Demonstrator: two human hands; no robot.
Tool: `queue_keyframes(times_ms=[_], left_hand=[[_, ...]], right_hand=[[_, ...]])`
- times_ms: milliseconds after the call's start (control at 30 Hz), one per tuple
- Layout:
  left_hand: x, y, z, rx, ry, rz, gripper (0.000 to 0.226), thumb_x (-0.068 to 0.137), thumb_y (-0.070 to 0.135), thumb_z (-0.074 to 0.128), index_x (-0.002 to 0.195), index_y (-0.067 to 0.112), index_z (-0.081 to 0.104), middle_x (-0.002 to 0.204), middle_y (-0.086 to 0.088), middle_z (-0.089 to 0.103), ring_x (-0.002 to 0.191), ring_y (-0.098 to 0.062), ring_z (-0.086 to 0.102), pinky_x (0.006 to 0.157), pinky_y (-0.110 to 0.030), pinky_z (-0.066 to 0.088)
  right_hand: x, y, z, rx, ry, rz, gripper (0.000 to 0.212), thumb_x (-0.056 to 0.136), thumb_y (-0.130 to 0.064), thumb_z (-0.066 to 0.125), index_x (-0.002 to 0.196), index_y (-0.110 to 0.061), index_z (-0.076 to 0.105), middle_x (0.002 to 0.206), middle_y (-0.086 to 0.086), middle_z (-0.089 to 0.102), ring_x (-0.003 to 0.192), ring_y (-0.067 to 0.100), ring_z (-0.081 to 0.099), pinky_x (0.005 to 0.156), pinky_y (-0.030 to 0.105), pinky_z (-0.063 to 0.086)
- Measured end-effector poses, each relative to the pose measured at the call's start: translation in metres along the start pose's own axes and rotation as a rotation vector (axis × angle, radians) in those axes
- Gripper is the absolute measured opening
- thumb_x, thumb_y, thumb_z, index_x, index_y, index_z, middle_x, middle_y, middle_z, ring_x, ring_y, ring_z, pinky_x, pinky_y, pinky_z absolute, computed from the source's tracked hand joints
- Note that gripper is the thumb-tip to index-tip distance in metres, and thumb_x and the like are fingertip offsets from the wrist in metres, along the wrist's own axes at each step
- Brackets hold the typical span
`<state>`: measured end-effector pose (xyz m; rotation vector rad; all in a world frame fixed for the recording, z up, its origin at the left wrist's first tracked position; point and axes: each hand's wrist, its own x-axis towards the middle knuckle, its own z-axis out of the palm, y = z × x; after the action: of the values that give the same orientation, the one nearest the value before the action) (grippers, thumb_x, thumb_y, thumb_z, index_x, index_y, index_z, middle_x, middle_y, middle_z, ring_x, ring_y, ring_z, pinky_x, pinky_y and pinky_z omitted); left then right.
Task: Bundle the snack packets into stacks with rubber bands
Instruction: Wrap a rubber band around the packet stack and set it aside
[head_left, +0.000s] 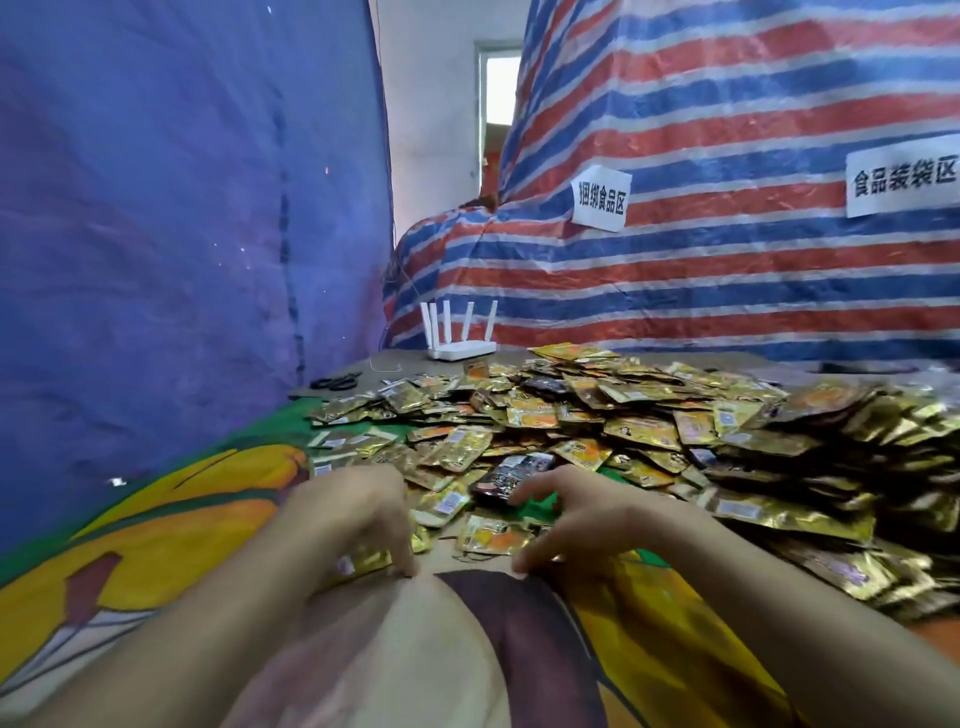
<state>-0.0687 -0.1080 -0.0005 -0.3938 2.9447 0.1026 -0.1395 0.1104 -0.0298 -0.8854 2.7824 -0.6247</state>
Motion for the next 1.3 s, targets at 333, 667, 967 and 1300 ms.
queue_keyframes(times_ms=[333,667,967,1300], left_hand=[[-0.008,-0.004,0.011,0.061,0.135,0.027,0.035,0.074,0.042,0.072,0.081,0.021,0.044,0.083,0.004,0.05,0.081,-0.019,0.056,0.063,-0.029,0.044],[0.01,0.039,0.033,0.193,0.617,0.067,0.041,0.093,0.004,0.047,0.131,0.018,0.041,0.114,-0.007,0.066,0.106,-0.032,0.065,0.071,-0.036,0.034],[0.031,0.049,0.048,0.33,0.396,0.065,0.042,0.096,0.033,0.041,0.131,0.014,0.053,0.136,-0.013,0.048,0.127,-0.034,0.048,0.094,-0.045,0.041],[0.022,0.038,0.032,0.289,0.544,0.12,0.014,0.092,0.019,0.054,0.105,0.016,0.059,0.112,-0.008,0.063,0.107,-0.032,0.062,0.071,-0.036,0.034]], right_hand=[[0.001,-0.009,-0.008,-0.309,0.181,-0.148,0.019,0.087,-0.025,0.064,0.1,-0.017,0.075,0.091,0.002,0.071,0.082,0.02,0.065,0.07,0.037,0.057],[0.028,0.015,0.011,-0.269,0.179,-0.096,0.024,0.092,-0.021,0.06,0.113,-0.026,0.068,0.141,0.0,0.06,0.131,0.025,0.052,0.11,0.043,0.04],[0.035,0.026,0.018,-0.322,0.167,-0.185,0.048,0.096,-0.014,0.051,0.137,-0.035,0.06,0.165,-0.014,0.021,0.154,0.015,0.009,0.12,0.052,0.01],[0.025,0.018,0.013,-0.096,0.51,-0.262,0.04,0.1,-0.019,0.055,0.137,-0.031,0.06,0.129,-0.005,0.059,0.116,0.02,0.056,0.098,0.043,0.047]])
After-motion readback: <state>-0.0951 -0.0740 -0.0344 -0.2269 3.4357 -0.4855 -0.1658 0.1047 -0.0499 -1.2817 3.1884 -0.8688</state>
